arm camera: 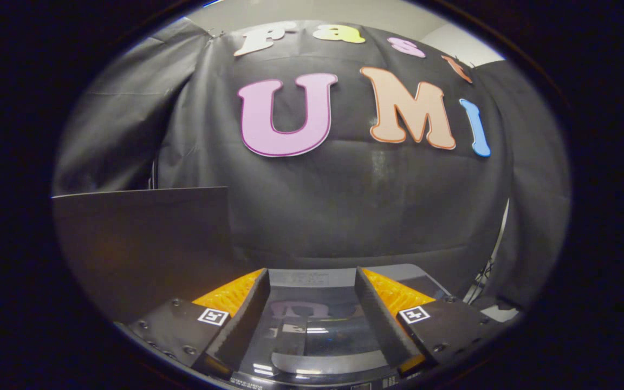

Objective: Put the clothes into the washing machine and then close the washing machine lid.

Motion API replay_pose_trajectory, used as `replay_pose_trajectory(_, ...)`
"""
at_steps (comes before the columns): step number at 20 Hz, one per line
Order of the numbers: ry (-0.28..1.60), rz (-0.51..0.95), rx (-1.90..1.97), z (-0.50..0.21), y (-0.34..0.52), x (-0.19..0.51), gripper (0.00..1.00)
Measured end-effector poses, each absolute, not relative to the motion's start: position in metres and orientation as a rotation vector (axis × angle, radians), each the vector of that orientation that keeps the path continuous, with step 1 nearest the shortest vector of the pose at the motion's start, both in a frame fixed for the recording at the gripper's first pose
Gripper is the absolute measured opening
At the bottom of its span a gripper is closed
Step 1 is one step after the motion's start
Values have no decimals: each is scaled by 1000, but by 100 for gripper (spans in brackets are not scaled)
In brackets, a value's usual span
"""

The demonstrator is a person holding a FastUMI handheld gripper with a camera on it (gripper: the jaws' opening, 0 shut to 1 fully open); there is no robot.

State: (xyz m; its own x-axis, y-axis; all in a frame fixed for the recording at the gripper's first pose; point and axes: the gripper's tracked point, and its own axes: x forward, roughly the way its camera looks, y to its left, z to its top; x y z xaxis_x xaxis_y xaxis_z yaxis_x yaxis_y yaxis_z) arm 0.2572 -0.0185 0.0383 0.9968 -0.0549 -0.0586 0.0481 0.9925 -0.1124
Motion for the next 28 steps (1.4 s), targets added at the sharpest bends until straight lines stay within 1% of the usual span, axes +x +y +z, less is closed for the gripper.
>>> replay_pose_trajectory(2,57,-51,-132,43,-17,248,98)
replay_pose_trajectory(10,-29,31,-134,55,4,164,99)
replay_pose_trajectory(13,-68,3,-97,62,0,140,99)
replay_pose_trajectory(15,-94,21,-76,66,10,128,99)
replay_pose_trajectory(19,-203,-15,-67,77,2,97,98)
replay_pose_trajectory(21,-192,-27,-56,63,0,91,98)
replay_pose_trajectory(24,-123,-40,-25,43,-3,89,98)
replay_pose_trajectory(28,-86,-49,-41,39,-6,84,98)
